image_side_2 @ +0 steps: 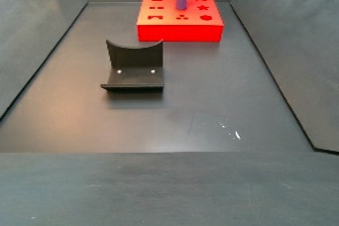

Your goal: Insert the round object.

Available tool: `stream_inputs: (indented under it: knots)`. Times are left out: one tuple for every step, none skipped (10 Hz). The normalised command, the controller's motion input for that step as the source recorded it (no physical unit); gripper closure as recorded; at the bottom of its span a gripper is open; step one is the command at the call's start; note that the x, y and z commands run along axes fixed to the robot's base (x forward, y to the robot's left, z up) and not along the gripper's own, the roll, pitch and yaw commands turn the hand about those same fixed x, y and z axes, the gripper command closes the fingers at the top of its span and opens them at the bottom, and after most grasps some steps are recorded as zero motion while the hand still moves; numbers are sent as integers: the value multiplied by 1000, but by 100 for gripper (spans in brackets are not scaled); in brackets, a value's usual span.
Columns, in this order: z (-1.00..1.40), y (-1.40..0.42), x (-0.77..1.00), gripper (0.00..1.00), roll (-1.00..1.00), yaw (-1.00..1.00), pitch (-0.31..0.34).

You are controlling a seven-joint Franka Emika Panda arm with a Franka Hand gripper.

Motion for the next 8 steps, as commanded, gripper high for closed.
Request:
stream_inputs:
  knots:
    - [0, 3, 0, 100, 0, -91, 26]
    - [0, 0, 0, 100, 0, -100, 0]
    - [0, 0, 0, 100, 0, -97, 0]
    - [-69, 0, 0, 100, 56, -69, 0]
    - [-243, -71, 66, 100, 49, -86, 0]
    - [-526, -69, 114, 100, 9, -180, -9]
    - [-651, -43, 91, 100, 0, -200, -33]
    - [-680, -51, 63, 100, 0, -186, -59]
